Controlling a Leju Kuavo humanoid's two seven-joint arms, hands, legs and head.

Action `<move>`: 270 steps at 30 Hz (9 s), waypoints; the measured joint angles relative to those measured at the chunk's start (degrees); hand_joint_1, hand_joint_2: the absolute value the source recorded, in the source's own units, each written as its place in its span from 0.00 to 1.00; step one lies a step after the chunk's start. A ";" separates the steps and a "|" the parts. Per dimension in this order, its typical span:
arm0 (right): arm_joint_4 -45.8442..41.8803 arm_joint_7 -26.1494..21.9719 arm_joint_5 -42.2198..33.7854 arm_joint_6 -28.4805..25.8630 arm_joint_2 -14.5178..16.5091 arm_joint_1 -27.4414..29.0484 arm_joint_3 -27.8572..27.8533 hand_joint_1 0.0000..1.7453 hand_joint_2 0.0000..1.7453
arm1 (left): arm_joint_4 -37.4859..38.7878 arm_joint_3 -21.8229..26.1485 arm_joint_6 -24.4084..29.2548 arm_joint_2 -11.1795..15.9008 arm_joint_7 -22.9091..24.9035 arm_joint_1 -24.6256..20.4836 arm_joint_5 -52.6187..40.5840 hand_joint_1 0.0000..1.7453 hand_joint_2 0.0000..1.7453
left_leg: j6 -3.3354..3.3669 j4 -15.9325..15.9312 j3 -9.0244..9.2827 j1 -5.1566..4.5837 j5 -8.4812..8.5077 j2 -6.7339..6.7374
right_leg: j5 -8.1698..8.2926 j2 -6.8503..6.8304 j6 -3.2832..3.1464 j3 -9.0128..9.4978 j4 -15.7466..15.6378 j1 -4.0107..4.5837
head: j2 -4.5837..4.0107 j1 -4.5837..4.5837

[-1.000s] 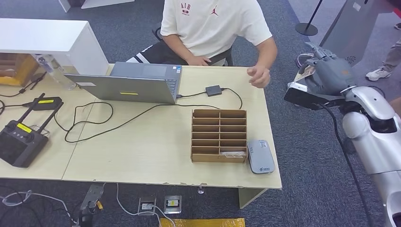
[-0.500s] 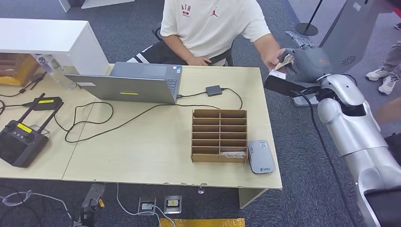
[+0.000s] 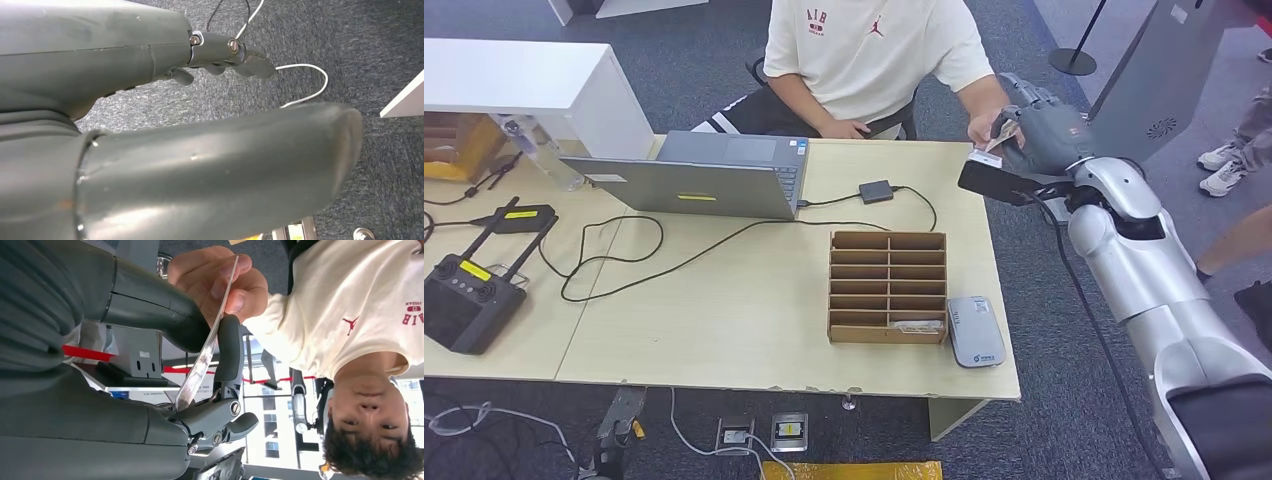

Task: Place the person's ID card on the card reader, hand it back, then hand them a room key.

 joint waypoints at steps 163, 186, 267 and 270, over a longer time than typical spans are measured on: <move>-39.28 14.87 -6.09 4.53 -4.97 40.54 6.95 0.00 1.00 | -0.92 -0.20 2.32 0.22 4.22 1.22 0.74 0.00 0.00 | -0.16 -0.01 0.03 0.10 -0.11 0.03 | -0.05 0.06 -0.06 -0.04 -0.06 0.09 | 0.00 0.01; -39.24 15.52 -6.44 6.50 -5.15 39.86 8.16 0.00 1.00 | -0.92 -0.17 2.53 0.18 4.23 1.23 0.60 0.00 0.00 | -0.16 -0.01 0.02 0.10 -0.11 0.03 | -0.05 0.05 -0.06 -0.03 -0.06 0.10 | 0.00 0.00; -41.79 12.32 1.81 0.06 -2.58 22.84 -4.34 1.00 1.00 | -0.25 -0.02 4.25 -0.67 -2.44 2.36 -1.96 0.00 0.00 | -0.16 -0.01 -0.01 0.10 -0.08 0.04 | -0.03 0.05 -0.04 -0.02 -0.05 0.10 | 0.00 0.01; -39.46 11.23 1.85 -1.08 -2.05 21.95 -4.00 1.00 1.00 | -0.14 -0.03 4.09 -0.85 -1.99 2.03 -2.22 0.00 0.00 | -0.16 -0.01 -0.01 0.10 -0.08 0.03 | -0.03 0.05 -0.04 -0.02 -0.04 0.10 | 0.00 0.01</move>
